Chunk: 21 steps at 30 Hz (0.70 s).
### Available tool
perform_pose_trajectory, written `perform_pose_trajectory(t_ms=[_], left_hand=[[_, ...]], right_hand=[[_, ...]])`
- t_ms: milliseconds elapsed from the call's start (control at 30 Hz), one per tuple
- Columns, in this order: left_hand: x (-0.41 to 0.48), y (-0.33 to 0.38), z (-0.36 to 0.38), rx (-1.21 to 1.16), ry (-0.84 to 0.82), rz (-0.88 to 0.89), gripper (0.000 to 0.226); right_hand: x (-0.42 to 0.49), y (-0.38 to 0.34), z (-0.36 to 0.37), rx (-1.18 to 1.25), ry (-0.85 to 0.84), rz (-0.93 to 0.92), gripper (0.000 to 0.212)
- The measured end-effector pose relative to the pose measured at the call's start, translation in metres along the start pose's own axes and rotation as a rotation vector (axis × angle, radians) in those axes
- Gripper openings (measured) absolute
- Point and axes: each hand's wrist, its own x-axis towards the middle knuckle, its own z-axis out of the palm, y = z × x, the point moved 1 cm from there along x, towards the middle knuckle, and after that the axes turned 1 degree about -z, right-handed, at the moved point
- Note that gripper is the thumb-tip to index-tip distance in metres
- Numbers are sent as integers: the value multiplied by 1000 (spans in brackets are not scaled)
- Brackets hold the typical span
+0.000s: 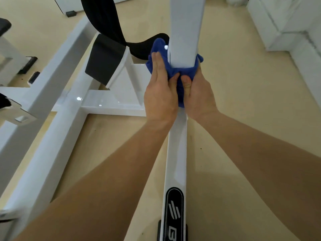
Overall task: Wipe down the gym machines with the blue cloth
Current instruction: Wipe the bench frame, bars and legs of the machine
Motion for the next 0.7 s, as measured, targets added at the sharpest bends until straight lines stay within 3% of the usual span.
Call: perform_pose_trajectory(t_ms=[100, 167, 267, 433, 567, 700], left_hand=[[-13, 0, 10, -44, 78, -80, 58], [-19, 2, 15, -105, 116, -184, 41], [-26, -3, 22, -114, 57, -325, 30], [-19, -22, 23, 22, -71, -319, 29], [-22, -36, 26, 107, -232, -407, 26], [-17, -32, 15, 122, -227, -308, 29]], right_hand=[[-4, 13, 1, -33, -31, 15, 50], [-4, 18, 2, -46, -41, 29, 45], [-6, 25, 1, -69, -104, 60, 45], [-13, 36, 1, -124, -188, 126, 54], [-22, 43, 8, -209, -300, 246, 42], [-21, 32, 1, -238, -268, 219, 38]])
